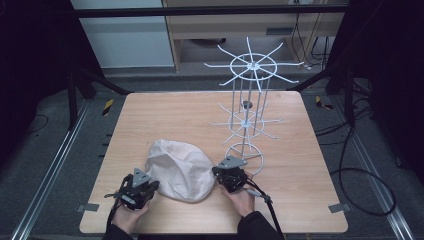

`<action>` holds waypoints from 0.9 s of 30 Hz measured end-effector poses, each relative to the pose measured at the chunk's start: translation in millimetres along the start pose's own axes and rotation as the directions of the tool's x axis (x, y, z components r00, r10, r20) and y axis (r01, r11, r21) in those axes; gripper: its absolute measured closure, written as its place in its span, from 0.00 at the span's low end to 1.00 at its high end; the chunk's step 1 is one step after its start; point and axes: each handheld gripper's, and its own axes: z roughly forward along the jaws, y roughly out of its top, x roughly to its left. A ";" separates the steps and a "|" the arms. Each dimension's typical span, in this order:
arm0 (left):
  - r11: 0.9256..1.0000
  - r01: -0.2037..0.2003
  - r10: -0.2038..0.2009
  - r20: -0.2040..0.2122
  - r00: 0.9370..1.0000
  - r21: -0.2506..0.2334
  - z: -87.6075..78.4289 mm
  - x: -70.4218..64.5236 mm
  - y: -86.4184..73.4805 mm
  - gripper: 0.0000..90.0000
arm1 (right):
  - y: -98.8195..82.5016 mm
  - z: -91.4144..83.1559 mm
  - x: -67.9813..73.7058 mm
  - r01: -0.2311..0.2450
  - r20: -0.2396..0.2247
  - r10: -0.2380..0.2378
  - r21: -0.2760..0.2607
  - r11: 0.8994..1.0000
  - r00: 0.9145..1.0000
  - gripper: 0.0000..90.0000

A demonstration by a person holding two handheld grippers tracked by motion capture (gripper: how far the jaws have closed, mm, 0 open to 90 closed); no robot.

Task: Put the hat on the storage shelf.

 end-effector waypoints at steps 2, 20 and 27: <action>1.000 -0.004 0.004 -0.010 1.000 0.013 5.3 0.1 0.8 1.00 | -0.8 1.8 -0.1 0.004 -0.005 -0.004 0.016 1.000 1.000 1.00; 0.994 0.102 -0.104 -0.099 0.990 -0.026 35.3 45.1 24.3 1.00 | -1.2 6.3 47.0 0.062 -0.211 -0.053 0.037 0.997 0.976 1.00; 0.990 0.131 -0.135 -0.080 0.988 -0.057 33.8 54.6 28.5 1.00 | 2.3 6.0 51.4 0.067 -0.220 -0.061 0.021 0.998 0.973 1.00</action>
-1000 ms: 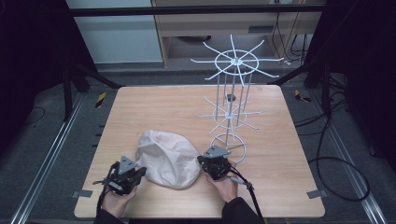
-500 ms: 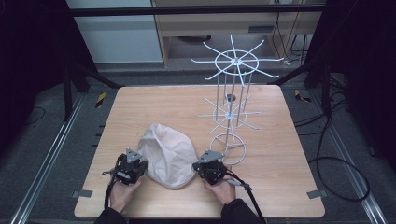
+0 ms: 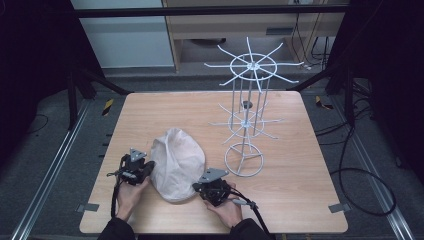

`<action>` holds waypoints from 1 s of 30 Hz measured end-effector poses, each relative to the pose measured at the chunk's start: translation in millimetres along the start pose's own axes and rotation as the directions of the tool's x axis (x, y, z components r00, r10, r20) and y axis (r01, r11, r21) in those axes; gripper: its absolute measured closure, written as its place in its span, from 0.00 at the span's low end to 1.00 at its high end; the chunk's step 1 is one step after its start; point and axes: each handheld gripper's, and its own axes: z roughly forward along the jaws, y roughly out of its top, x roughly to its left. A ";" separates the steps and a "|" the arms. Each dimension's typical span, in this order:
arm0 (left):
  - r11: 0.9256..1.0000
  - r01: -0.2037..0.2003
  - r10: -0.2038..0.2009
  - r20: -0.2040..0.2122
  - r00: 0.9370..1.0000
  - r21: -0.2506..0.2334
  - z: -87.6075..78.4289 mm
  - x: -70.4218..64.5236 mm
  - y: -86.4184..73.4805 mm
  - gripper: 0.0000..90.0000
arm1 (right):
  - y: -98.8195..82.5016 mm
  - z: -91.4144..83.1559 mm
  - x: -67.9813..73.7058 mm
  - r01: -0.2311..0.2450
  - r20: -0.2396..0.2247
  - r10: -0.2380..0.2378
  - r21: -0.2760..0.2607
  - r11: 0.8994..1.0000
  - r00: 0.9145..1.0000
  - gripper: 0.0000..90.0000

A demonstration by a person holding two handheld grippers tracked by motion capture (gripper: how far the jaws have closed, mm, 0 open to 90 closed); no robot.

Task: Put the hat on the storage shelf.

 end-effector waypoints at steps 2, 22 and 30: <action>1.000 0.016 -0.016 0.017 1.000 -0.025 -7.1 0.8 1.6 1.00 | -0.2 -6.1 -3.1 -0.003 0.003 0.003 -0.013 1.000 1.000 1.00; 0.985 0.048 -0.029 0.117 0.993 -0.167 -76.0 -3.4 20.7 0.78 | -22.3 -89.4 -49.9 -0.074 0.155 0.091 -0.110 0.991 0.984 0.79; 0.977 0.038 -0.013 0.118 0.993 -0.208 -91.7 -18.2 34.0 0.66 | -46.8 -126.1 -77.8 -0.119 0.259 0.149 -0.129 0.985 0.954 0.71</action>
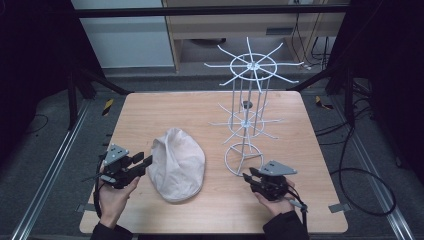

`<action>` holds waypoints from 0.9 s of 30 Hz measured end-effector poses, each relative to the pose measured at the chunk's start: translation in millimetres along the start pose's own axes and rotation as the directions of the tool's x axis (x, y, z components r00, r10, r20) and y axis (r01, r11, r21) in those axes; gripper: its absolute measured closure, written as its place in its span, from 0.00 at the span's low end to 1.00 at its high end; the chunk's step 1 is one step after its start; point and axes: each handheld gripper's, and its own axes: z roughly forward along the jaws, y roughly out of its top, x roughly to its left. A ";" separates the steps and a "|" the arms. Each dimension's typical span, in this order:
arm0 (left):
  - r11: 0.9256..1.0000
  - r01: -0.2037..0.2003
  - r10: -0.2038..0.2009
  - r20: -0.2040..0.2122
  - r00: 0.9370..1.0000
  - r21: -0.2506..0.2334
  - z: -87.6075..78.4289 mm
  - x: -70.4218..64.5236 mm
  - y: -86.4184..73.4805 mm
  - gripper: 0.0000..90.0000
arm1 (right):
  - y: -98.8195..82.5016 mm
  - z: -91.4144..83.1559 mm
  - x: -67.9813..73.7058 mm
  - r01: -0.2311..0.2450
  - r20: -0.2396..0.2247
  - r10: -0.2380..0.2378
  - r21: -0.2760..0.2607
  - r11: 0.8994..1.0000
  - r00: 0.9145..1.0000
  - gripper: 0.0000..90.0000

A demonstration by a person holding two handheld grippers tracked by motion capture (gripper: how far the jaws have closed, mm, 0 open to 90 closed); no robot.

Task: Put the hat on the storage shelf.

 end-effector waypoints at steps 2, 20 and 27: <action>1.000 -0.002 0.002 0.002 1.000 -0.001 -0.8 -3.5 3.8 0.64 | -4.3 -9.5 -12.0 -0.021 0.047 0.022 -0.010 1.000 0.999 0.68; 0.996 -0.027 0.027 -0.005 1.000 0.084 37.1 -23.5 23.8 0.52 | -27.6 -34.6 -72.6 -0.121 0.277 0.122 -0.021 0.992 0.953 0.48; 0.990 -0.035 0.041 -0.043 0.998 0.138 56.7 -28.7 28.7 0.50 | -29.5 -33.5 -76.4 -0.116 0.288 0.112 -0.005 0.993 0.951 0.47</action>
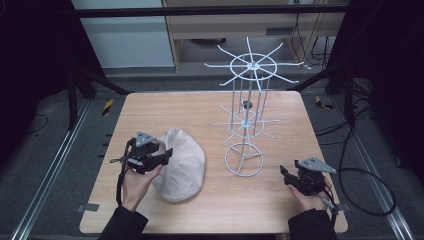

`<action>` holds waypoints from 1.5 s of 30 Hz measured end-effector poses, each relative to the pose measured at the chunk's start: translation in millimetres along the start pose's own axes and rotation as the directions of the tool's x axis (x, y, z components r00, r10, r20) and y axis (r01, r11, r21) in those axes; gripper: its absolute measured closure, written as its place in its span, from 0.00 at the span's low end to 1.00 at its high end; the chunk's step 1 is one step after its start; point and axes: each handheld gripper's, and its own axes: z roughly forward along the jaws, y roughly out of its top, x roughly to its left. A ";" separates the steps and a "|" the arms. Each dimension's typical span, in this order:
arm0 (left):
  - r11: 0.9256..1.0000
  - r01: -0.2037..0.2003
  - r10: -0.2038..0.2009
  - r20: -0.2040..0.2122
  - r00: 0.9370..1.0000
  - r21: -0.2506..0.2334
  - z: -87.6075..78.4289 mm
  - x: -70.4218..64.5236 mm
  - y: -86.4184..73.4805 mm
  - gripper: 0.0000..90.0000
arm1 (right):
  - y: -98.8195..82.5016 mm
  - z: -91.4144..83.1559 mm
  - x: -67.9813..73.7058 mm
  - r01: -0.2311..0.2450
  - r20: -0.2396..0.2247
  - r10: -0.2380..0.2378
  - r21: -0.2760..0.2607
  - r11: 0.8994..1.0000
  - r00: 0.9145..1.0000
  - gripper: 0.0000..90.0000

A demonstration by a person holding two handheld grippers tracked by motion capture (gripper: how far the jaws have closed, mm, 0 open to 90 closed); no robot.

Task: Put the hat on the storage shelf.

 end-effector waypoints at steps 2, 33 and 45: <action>1.000 0.001 -0.001 -0.011 1.000 0.011 3.3 -0.2 0.5 0.49 | 0.1 0.2 0.5 -0.001 -0.001 0.001 0.002 1.000 1.000 0.47; 0.985 0.169 -0.169 -0.023 0.985 0.020 24.3 11.4 -4.7 0.98 | -2.1 5.9 -1.4 0.016 -0.015 -0.016 0.038 0.999 1.000 0.46; 0.978 0.133 -0.119 0.096 0.988 -0.161 -23.1 12.2 -2.2 0.98 | -2.5 4.7 -2.2 -0.004 -0.018 0.005 0.037 0.999 1.000 0.46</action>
